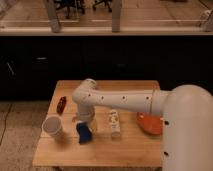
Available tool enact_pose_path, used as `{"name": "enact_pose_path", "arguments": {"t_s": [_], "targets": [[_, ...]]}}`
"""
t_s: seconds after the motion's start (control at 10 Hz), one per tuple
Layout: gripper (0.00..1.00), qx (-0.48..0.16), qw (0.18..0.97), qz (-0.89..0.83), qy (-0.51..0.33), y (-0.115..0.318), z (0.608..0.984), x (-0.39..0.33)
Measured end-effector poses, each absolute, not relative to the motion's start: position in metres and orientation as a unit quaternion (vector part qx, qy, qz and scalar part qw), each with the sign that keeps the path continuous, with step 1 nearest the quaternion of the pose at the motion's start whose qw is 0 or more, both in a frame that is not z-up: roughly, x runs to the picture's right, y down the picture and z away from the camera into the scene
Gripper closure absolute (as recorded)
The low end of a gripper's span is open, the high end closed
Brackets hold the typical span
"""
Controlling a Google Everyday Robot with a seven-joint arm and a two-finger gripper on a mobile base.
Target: Place the white sponge in the ceramic bowl
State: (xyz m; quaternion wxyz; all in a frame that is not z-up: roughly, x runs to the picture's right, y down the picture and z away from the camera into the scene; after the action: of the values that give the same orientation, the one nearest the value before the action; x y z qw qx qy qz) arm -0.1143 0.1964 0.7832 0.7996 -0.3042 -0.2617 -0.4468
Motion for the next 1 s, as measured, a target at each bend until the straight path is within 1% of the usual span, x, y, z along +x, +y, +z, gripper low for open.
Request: {"name": "enact_pose_path", "arguments": {"t_s": [0.3,0.7,1.0], "targets": [[0.2,-0.308,0.793,-0.449,-0.275,0.202,0.792,-0.113],[0.2,-0.316,0.782,-0.456,-0.285,0.219,0.803,-0.108],[0.2,-0.32,0.779,-0.456,-0.288,0.222,0.808,-0.108]]}}
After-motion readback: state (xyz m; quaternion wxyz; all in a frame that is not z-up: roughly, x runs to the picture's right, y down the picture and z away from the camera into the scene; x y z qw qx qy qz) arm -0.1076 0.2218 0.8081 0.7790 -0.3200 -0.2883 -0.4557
